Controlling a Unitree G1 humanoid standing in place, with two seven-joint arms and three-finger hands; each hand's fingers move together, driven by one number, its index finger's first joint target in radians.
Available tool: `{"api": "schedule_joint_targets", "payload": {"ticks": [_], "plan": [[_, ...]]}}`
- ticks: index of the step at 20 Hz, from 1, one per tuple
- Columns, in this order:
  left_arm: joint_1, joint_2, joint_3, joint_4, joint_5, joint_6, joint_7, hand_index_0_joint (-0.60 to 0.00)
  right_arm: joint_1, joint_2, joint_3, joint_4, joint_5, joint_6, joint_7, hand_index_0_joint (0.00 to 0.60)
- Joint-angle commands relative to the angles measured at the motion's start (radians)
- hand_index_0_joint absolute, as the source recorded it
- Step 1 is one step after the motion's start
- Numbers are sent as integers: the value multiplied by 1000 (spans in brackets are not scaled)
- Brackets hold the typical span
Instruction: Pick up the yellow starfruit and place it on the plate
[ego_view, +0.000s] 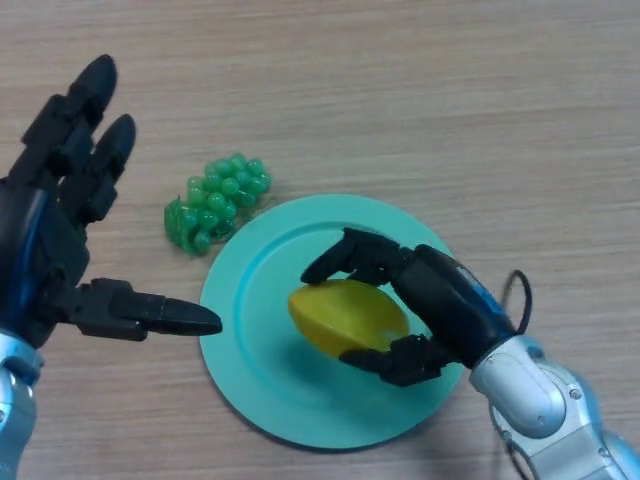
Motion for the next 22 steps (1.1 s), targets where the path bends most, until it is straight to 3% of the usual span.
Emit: {"api": "schedule_joint_targets", "payload": {"ticks": [1,3,4,5,6,7,8,9,13,17,20,22], "plan": [[-17,32,70,-83,-25,-124,28,0,-59,5,-47,-82,21,-51,-91,600],[-10,27,61,-86,-6,-139,25,0,-51,5,-61,-111,21,-12,-76,600],[-9,27,63,-91,-1,-139,23,0,-55,5,-70,-127,25,-5,-73,550],[-8,26,63,-91,0,-139,22,0,-56,5,-71,-129,21,-4,-69,450],[-8,26,62,-91,4,-142,21,0,-59,5,-76,-131,9,-8,-64,300],[-7,26,63,-90,8,-145,19,0,-62,5,-79,-133,-3,-15,-61,200],[-11,29,68,-92,12,-142,18,0,-56,5,-80,-150,-29,-19,-37,57],[-14,32,70,-95,15,-136,19,0,-51,5,-78,-163,-42,-18,-21,0],[-18,33,67,-97,30,-142,14,0,-25,5,-63,-223,-4,42,13,0],[-24,32,65,-87,29,-146,20,0,-5,5,-150,-280,28,44,68,0],[-22,24,48,-78,20,-148,33,0,24,5,-253,-408,156,165,118,0],[-26,27,41,-71,18,-141,27,0,30,2,-336,-482,309,271,94,0]]}}
